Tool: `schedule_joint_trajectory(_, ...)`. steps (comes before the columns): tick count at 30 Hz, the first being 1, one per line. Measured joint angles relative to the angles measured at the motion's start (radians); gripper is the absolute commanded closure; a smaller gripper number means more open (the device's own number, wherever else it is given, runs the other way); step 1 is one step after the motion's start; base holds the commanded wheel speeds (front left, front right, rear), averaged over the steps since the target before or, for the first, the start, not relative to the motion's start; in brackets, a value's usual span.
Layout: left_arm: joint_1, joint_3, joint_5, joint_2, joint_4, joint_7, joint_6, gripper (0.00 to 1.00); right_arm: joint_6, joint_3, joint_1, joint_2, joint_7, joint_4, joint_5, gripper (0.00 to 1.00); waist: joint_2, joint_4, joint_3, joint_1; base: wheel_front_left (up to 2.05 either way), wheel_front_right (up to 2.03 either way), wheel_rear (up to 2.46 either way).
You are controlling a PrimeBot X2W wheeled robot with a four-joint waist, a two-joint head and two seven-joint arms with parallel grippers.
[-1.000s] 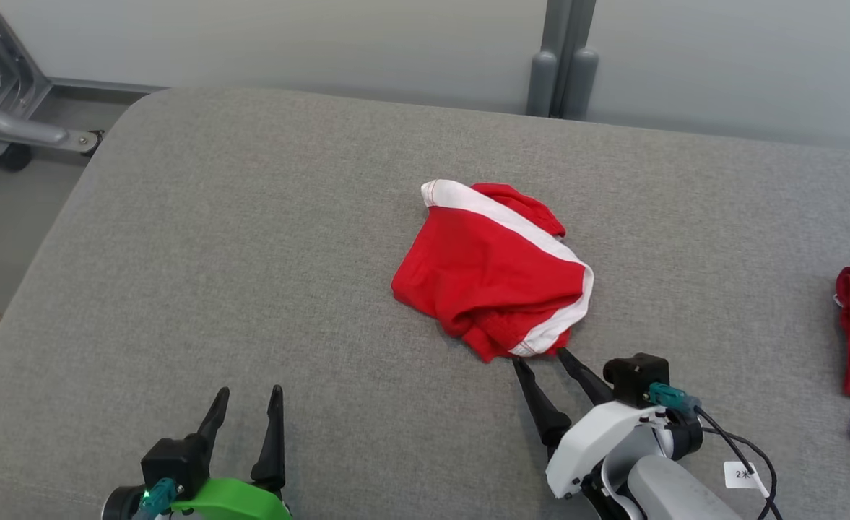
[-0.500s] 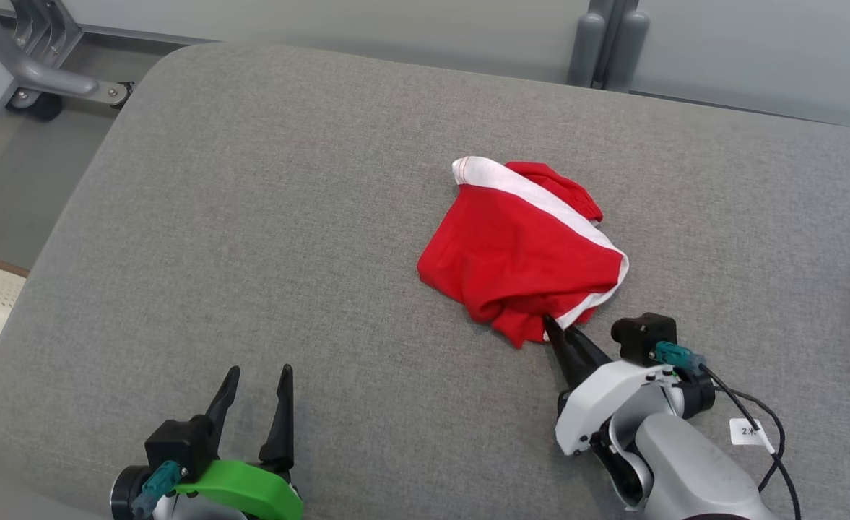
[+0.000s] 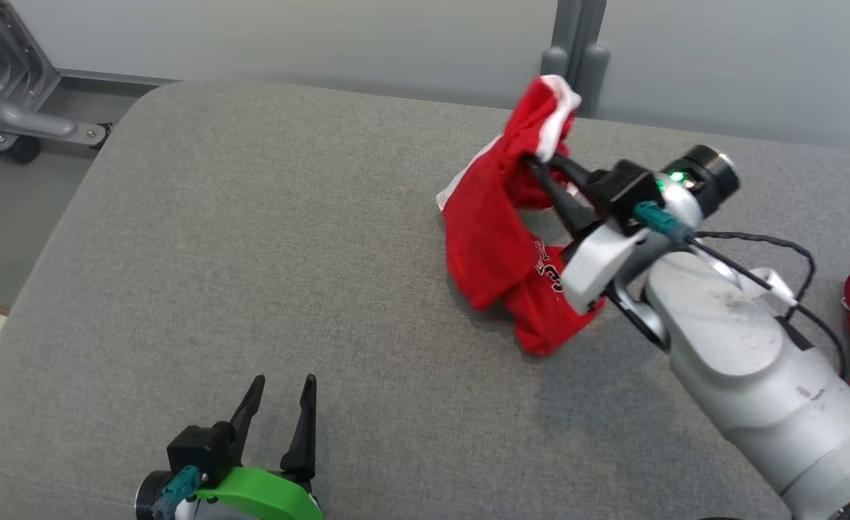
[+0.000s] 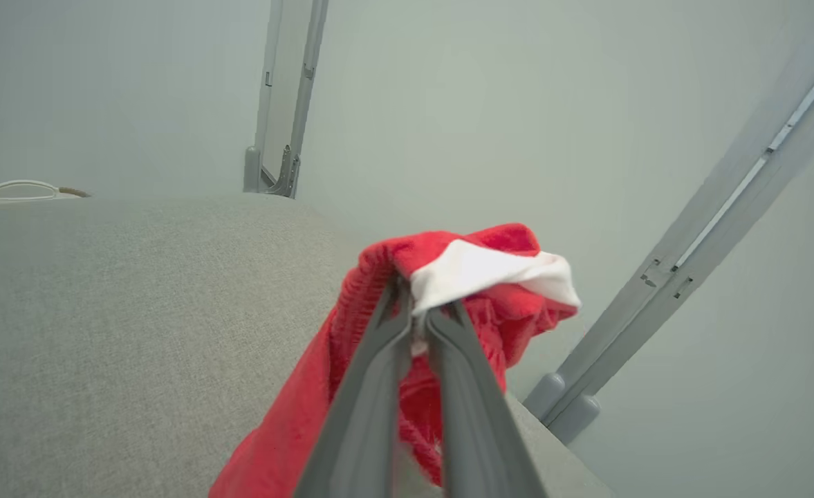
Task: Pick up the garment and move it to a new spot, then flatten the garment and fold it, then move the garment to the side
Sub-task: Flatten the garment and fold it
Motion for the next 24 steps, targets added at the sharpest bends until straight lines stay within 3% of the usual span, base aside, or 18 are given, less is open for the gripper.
schedule_joint_trajectory(3,0.000,-0.014,-0.003,0.000,0.007,0.000,0.000,0.00,0.000,0.124,-0.048,0.031,0.000,-0.019,-0.005,1.00,0.0000,0.007,-0.015,0.0000,0.00,0.00,0.00)
schedule_joint_trajectory(8,0.024,-0.012,-0.005,0.000,0.017,0.000,0.000,0.00,0.000,0.448,-0.058,0.074,0.000,-0.036,0.096,1.00,-0.0001,0.028,-0.031,0.0000,0.00,0.00,0.00)
schedule_joint_trajectory(12,0.042,-0.002,-0.005,0.000,0.023,0.000,0.000,0.00,0.000,0.630,-0.040,0.006,0.000,0.019,0.205,1.00,0.0000,0.027,-0.040,0.0000,0.00,0.00,0.00)
schedule_joint_trajectory(16,0.045,-0.002,-0.005,0.000,0.021,0.000,0.000,0.00,0.000,0.657,-0.030,-0.100,0.001,0.107,0.300,1.00,-0.0001,-0.006,-0.036,0.0000,0.00,0.00,0.00)
schedule_joint_trajectory(24,0.007,-0.011,0.005,0.000,0.017,0.000,0.000,0.00,0.000,0.575,0.007,-0.151,0.000,0.227,0.340,1.00,0.0000,-0.077,-0.021,0.0000,0.00,0.00,0.00)
